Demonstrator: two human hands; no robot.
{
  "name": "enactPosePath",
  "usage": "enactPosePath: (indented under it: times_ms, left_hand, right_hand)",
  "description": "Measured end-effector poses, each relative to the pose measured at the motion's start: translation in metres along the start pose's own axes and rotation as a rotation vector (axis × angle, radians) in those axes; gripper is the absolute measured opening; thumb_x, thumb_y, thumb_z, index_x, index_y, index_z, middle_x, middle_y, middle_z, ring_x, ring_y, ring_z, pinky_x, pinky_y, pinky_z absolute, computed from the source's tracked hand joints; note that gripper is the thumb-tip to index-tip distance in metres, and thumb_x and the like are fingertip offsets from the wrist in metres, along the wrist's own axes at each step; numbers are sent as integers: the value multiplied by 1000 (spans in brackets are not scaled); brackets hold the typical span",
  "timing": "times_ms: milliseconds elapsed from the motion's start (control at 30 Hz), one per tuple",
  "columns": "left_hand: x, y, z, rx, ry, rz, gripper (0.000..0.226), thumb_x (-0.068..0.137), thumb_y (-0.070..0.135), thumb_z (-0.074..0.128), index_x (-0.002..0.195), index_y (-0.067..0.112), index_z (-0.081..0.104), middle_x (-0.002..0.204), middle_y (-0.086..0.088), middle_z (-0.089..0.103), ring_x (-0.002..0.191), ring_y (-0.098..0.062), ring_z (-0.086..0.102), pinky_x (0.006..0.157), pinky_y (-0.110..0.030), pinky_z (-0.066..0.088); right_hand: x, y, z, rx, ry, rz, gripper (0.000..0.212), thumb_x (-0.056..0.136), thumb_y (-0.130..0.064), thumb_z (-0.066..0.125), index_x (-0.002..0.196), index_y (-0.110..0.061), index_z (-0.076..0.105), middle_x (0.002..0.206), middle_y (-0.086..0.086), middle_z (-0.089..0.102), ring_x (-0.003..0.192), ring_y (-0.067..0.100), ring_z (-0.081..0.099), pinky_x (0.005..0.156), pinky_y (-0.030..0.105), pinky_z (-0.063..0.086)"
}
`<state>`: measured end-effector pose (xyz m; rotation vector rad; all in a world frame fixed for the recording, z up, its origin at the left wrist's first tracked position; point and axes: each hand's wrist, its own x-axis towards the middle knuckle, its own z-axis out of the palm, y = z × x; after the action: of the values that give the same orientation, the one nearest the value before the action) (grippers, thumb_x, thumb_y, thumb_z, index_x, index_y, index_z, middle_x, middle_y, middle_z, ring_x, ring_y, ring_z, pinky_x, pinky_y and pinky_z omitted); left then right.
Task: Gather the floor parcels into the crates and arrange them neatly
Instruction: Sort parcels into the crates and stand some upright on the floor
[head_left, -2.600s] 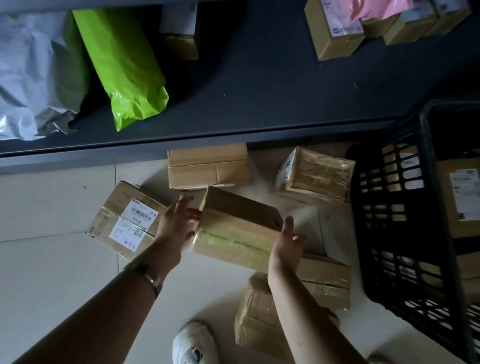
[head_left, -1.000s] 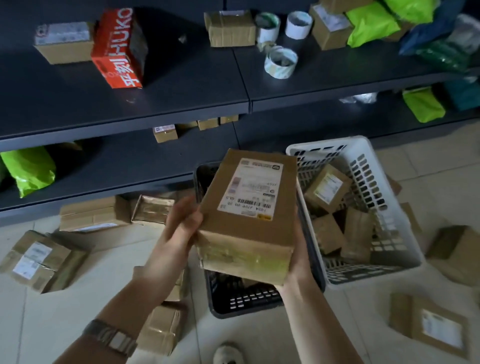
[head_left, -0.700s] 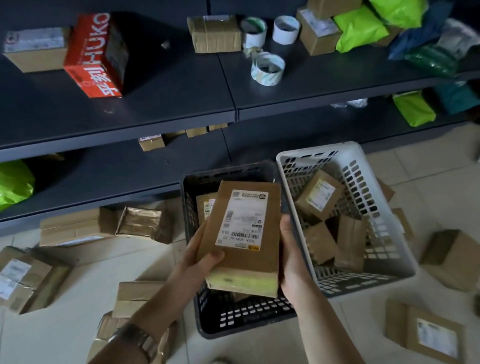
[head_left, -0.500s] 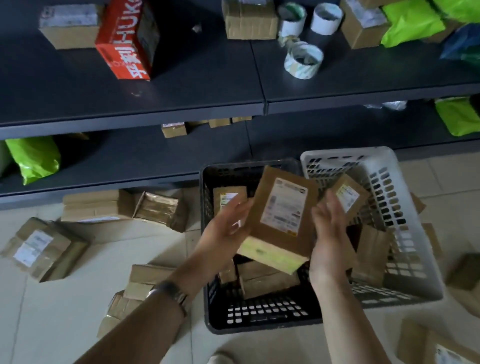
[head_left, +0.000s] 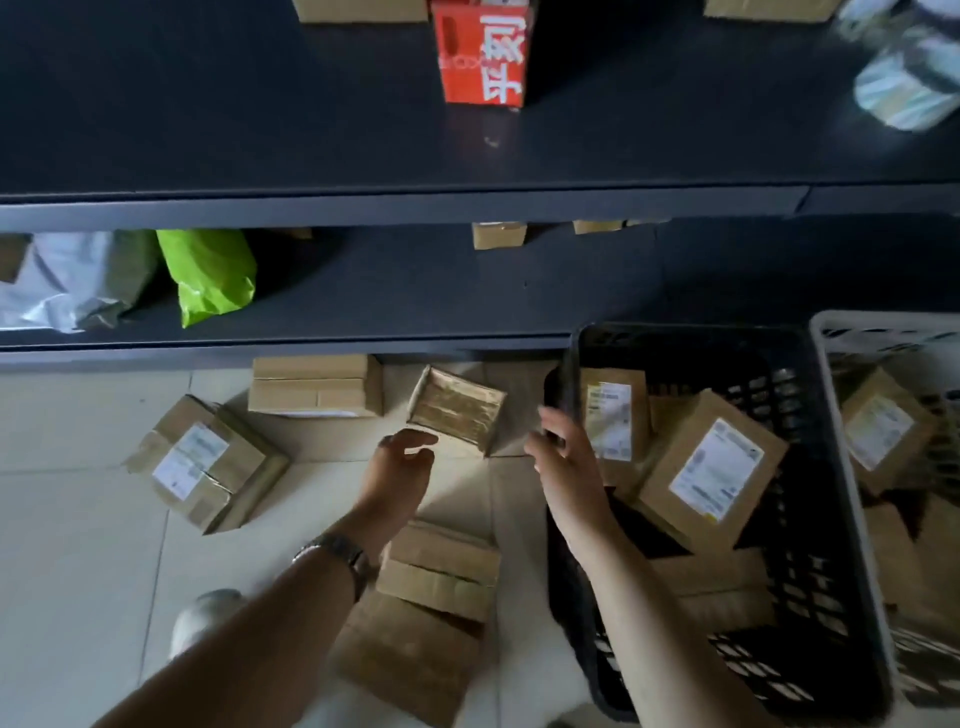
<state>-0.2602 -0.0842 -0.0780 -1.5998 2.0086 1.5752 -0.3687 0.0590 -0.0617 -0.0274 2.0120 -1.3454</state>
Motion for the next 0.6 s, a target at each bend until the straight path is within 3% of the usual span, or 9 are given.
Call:
enactPosePath:
  times_ms: [67,100,167,233,333,400,500,567,600]
  left_hand:
    - [39,-17,-17,-1,-13,0,29,88,1,51,107,16,68,96,-30,61,59,-27,57,47,-28,38]
    - [59,-22,-22,-13,-35,2,30,88,3,52,113,14,65,111,-29,60,81,-36,63,58,-33,45]
    - [100,-30,-29,-20,-122,18,38,91,12,55,129,15,55,130,-17,53,117,-34,55,81,-31,43]
    - [132,-34,-33,-41,-248,2,50,94,21,53,142,20,41,139,-6,45,128,-26,45,89,-29,35]
    - [167,-41,-32,8,-499,34,45,97,23,49,140,20,39,129,3,45,122,-17,42,86,-28,34]
    - [181,-45,-36,-20,-575,41,47,91,33,50,135,17,42,129,-3,50,122,-22,45,87,-34,38]
    - [184,-42,-53,-125,-514,-63,50,98,42,40,136,11,42,143,-12,44,126,-24,45,97,-34,32]
    - [181,-41,-64,-244,-461,-173,48,102,43,36,133,10,51,131,-18,53,122,-29,50,105,-40,34]
    - [176,-39,-70,-296,-449,-200,41,102,42,39,120,11,59,113,-15,61,109,-26,56,104,-39,37]
  right_hand:
    - [20,12,38,-1,40,55,38,97,-15,59,134,-13,54,134,0,54,116,12,53,86,6,42]
    - [33,20,55,5,80,81,40,98,-11,57,137,-11,52,134,1,53,119,11,50,83,3,40]
    - [62,37,86,10,183,145,48,98,-14,56,144,-12,45,146,6,48,132,17,47,100,16,39]
    - [89,52,115,39,279,208,56,99,-17,54,151,-12,33,157,11,35,143,25,36,110,27,29]
    - [113,69,145,137,387,324,57,104,-24,45,155,-9,23,160,12,28,144,27,33,99,22,27]
    - [112,73,158,173,451,360,55,105,-33,39,154,-10,26,158,12,30,142,28,32,102,25,27]
    - [94,75,174,231,519,402,60,101,-53,36,148,-16,39,151,10,39,137,28,38,113,37,29]
    - [73,68,179,389,556,408,58,92,-66,43,135,-27,51,136,7,50,122,29,52,109,46,40]
    - [63,63,180,465,570,369,46,87,-66,50,117,-33,56,123,6,57,110,26,58,102,46,46]
